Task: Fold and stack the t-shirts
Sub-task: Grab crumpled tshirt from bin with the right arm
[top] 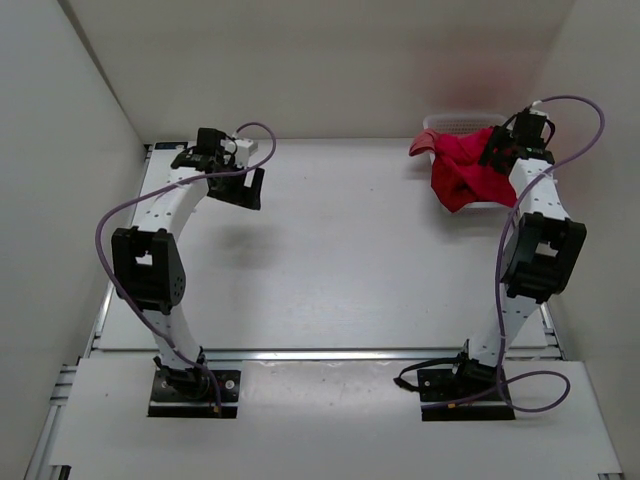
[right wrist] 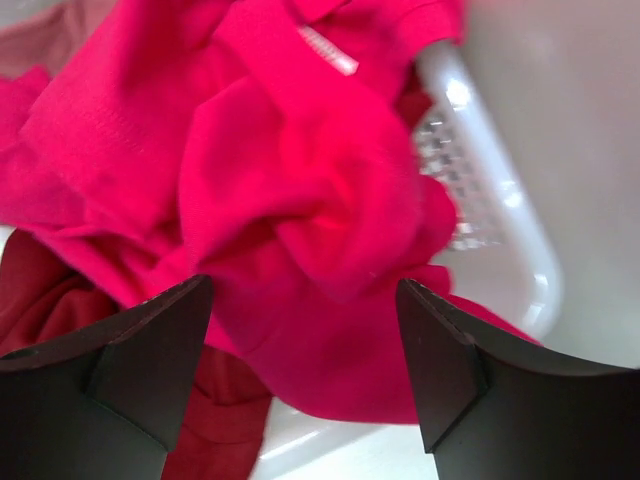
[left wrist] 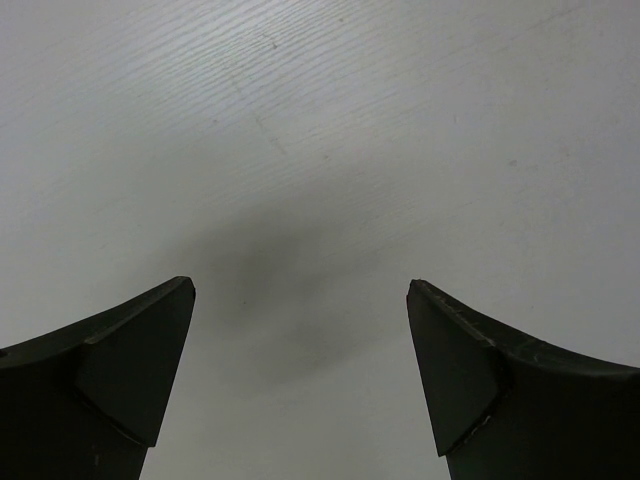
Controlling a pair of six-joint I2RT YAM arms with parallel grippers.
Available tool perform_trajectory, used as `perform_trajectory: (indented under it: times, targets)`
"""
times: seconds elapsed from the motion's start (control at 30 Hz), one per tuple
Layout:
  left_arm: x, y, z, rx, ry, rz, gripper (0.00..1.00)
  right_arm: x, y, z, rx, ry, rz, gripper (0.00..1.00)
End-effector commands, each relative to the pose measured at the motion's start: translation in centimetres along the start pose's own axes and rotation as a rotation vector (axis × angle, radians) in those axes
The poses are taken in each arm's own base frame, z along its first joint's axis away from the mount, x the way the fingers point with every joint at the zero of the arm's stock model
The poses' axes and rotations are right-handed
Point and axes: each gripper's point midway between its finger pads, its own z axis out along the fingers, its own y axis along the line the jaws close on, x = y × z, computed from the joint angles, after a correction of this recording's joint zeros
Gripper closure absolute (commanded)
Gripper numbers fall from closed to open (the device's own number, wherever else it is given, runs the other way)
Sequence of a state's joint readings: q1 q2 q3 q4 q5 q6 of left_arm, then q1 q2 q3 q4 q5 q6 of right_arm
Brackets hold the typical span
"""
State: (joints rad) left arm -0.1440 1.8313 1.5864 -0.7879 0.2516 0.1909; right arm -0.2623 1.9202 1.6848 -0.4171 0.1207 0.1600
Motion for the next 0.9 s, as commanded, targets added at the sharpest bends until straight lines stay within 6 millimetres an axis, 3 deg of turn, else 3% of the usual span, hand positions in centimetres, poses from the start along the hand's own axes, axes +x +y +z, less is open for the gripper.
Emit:
perform_trajectory:
  times: [0.0, 0.07, 0.27, 0.4, 0.47, 0.5, 0.57, 0.73, 0.77, 0.87]
  targets:
    - [-0.2, 0.3, -1.1, -0.007, -0.023, 0.006, 0.02, -2.5, 1.2, -0.2, -0.050, -0.065, 0.025, 0.27]
    - [-0.1, 0.9, -1.2, -0.034, -0.028, -0.001, 0.01, -3.0, 1.6, -0.1, -0.065, -0.076, 0.031, 0.29]
    - [0.4, 0.6, -1.0, -0.030, -0.020, 0.001, 0.01, -1.6, 2.1, 1.2, -0.060, -0.027, 0.037, 0.36]
    - [0.4, 0.6, -1.2, -0.037, -0.024, 0.006, 0.01, -1.0, 1.6, 2.1, -0.042, -0.009, 0.025, 0.62]
    - [0.7, 0.9, -1.3, -0.041, -0.020, 0.001, 0.01, -0.5, 1.8, 2.2, -0.054, 0.012, 0.030, 0.94]
    - [0.7, 0.6, -1.2, -0.034, -0.017, 0.005, 0.01, -0.5, 1.8, 2.2, -0.048, 0.014, 0.027, 1.00]
    - [0.7, 0.6, -1.3, -0.037, -0.020, 0.008, 0.01, -1.2, 2.0, 1.9, -0.043, -0.013, -0.006, 1.00]
    - [-0.2, 0.9, -1.5, -0.040, -0.044, 0.010, 0.01, -5.7, 2.4, -1.4, -0.025, -0.134, -0.064, 1.00]
    - [0.1, 0.7, -1.1, -0.031, -0.034, 0.005, 0.01, -7.7, 2.7, -2.7, -0.014, -0.195, -0.080, 1.00]
    - [-1.4, 0.9, -1.9, -0.031, -0.074, 0.014, 0.01, -13.1, 3.3, -7.3, 0.018, -0.363, -0.117, 1.00]
